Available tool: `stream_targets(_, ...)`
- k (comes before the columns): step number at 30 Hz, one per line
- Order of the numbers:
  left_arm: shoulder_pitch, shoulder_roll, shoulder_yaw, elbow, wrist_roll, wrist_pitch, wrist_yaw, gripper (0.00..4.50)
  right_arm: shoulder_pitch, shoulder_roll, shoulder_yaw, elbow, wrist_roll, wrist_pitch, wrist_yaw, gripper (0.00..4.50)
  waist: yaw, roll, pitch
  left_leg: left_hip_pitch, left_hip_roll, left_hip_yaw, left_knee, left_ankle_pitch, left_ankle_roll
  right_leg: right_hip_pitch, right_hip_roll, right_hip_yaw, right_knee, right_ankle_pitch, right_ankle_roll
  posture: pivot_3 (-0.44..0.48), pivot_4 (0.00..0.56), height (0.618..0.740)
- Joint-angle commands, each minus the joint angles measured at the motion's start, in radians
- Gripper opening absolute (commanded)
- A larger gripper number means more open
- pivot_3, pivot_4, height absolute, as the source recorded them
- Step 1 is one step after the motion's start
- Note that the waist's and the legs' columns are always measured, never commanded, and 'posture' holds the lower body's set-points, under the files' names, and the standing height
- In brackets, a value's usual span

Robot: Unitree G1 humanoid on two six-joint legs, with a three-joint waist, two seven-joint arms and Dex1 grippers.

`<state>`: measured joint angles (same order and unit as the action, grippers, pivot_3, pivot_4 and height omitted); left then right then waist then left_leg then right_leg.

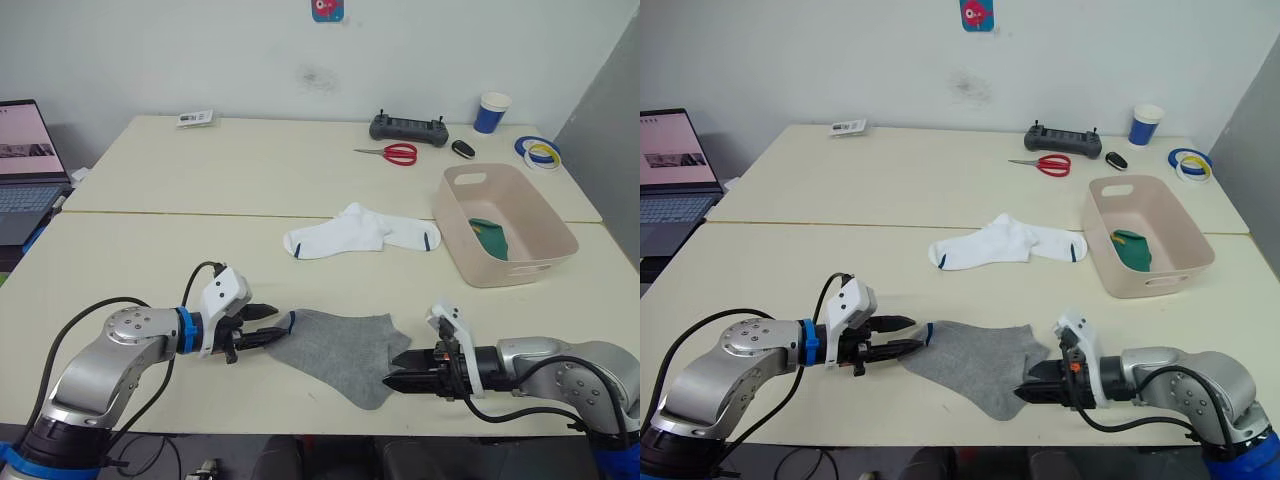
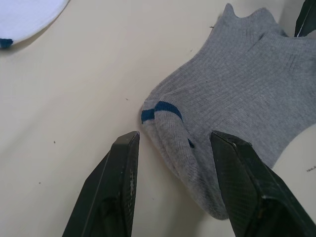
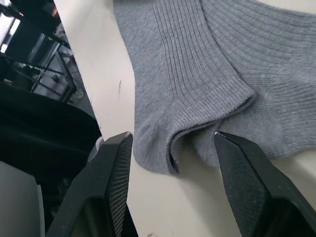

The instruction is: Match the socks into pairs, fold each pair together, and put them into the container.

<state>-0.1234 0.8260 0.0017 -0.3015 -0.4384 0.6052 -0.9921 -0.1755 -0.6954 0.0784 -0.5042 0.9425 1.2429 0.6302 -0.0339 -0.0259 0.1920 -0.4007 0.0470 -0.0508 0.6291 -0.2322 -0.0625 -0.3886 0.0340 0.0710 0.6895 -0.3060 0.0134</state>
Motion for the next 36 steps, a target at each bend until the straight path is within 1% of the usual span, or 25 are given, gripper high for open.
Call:
stream_targets(1,-0.003,-0.002,-0.002,-0.016,0.003,-0.009,0.004,2.3,-0.012,0.001,0.01,-0.007,0.001,-0.003,0.015,2.79,0.0,0.0,0.0,0.0,0.0,0.0,0.0,0.0,0.0,0.0,0.0,0.0,0.0,0.0,0.0,0.0,0.15,0.74)
stream_targets(2,-0.002,-0.002,-0.002,-0.018,0.003,-0.008,0.003,2.3,-0.013,0.004,0.012,-0.006,0.002,-0.003,0.016,2.79,0.0,0.0,0.0,0.0,0.0,0.0,0.0,0.0,0.0,0.0,0.0,0.0,0.0,0.0,0.0,0.0,0.15,0.74)
stream_targets(4,-0.001,-0.001,-0.002,-0.021,0.003,-0.008,0.003,1.94,-0.018,0.008,0.016,-0.003,0.003,-0.002,0.013,2.79,0.0,0.0,0.0,0.0,0.0,0.0,0.0,0.0,0.0,0.0,0.0,0.0,0.0,0.0,0.0,0.0,0.15,0.74)
stream_targets(6,0.003,0.001,-0.002,-0.025,0.002,-0.007,0.0,1.4,-0.023,0.014,0.019,0.003,-0.004,-0.008,0.011,2.41,0.0,0.0,0.0,0.0,0.0,0.0,0.0,0.0,0.0,0.0,0.0,0.0,0.0,0.0,0.0,0.0,0.15,0.74)
stream_targets(7,0.005,0.002,-0.002,-0.026,0.002,-0.007,0.0,1.05,-0.024,0.016,0.018,0.006,-0.005,-0.009,0.012,2.17,0.0,0.0,0.0,0.0,0.0,0.0,0.0,0.0,0.0,0.0,0.0,0.0,0.0,0.0,0.0,0.0,0.15,0.74)
stream_targets(10,0.012,0.003,0.001,-0.033,-0.002,-0.004,-0.001,0.06,-0.024,0.019,0.019,0.012,-0.014,-0.016,0.019,1.15,0.0,0.0,0.0,0.0,0.0,0.0,0.0,0.0,0.0,0.0,0.0,0.0,0.0,0.0,0.0,0.0,0.15,0.74)
stream_targets(12,0.016,0.002,0.008,-0.038,-0.009,0.001,0.001,0.0,-0.02,0.015,0.019,0.008,-0.015,-0.022,0.027,0.38,0.0,0.0,0.0,0.0,0.0,0.0,0.0,0.0,0.0,0.0,0.0,0.0,0.0,0.0,0.0,0.0,0.15,0.74)
stream_targets(13,0.018,0.002,0.01,-0.04,-0.011,0.003,0.002,0.0,-0.018,0.013,0.018,0.006,-0.016,-0.025,0.03,0.07,0.0,0.0,0.0,0.0,0.0,0.0,0.0,0.0,0.0,0.0,0.0,0.0,0.0,0.0,0.0,0.0,0.15,0.74)
stream_targets(20,0.024,-0.01,0.048,-0.058,-0.055,0.044,0.026,0.0,-0.031,-0.012,0.008,-0.001,-0.007,-0.047,0.085,0.03,0.0,0.0,0.0,0.0,0.0,0.0,0.0,0.0,0.0,0.0,0.0,0.0,0.0,0.0,0.0,0.0,0.15,0.74)
stream_targets(24,0.048,0.001,0.129,-0.126,-0.165,0.147,0.037,0.0,-0.068,-0.032,-0.034,-0.031,0.054,-0.021,0.108,0.03,-0.001,0.0,0.0,0.0,0.0,0.0,0.0,0.0,0.0,0.0,0.0,0.0,0.0,0.0,0.0,0.0,0.15,0.74)
stream_targets(28,0.071,0.017,0.178,-0.163,-0.219,0.204,0.048,0.0,-0.084,-0.065,-0.06,-0.048,0.104,-0.001,0.131,0.03,0.0,0.0,0.0,0.0,0.0,-0.001,0.0,0.0,0.0,0.0,0.0,0.0,0.0,0.0,0.0,0.0,0.15,0.74)
stream_targets(30,0.076,0.011,0.194,-0.175,-0.24,0.224,0.064,0.0,-0.101,-0.085,-0.069,-0.037,0.113,0.0,0.144,0.03,0.0,0.0,0.0,0.0,0.0,-0.001,0.0,0.0,0.0,0.0,0.0,0.0,0.0,0.0,0.0,0.0,0.15,0.74)
stream_targets(33,0.078,-0.009,0.191,-0.182,-0.246,0.231,0.101,0.0,-0.136,-0.121,-0.05,-0.007,0.07,-0.037,0.182,0.03,0.0,0.0,0.0,0.0,0.0,0.0,0.0,0.0,0.0,0.0,0.0,0.0,0.0,0.0,0.0,0.0,0.15,0.74)
stream_targets(36,0.084,-0.041,0.167,-0.185,-0.24,0.227,0.136,0.0,-0.186,-0.157,0.011,0.059,-0.027,-0.113,0.25,0.03,0.0,0.0,0.0,0.0,0.0,0.0,0.001,0.0,0.0,0.0,0.0,0.0,0.0,0.0,0.001,0.0,0.15,0.74)
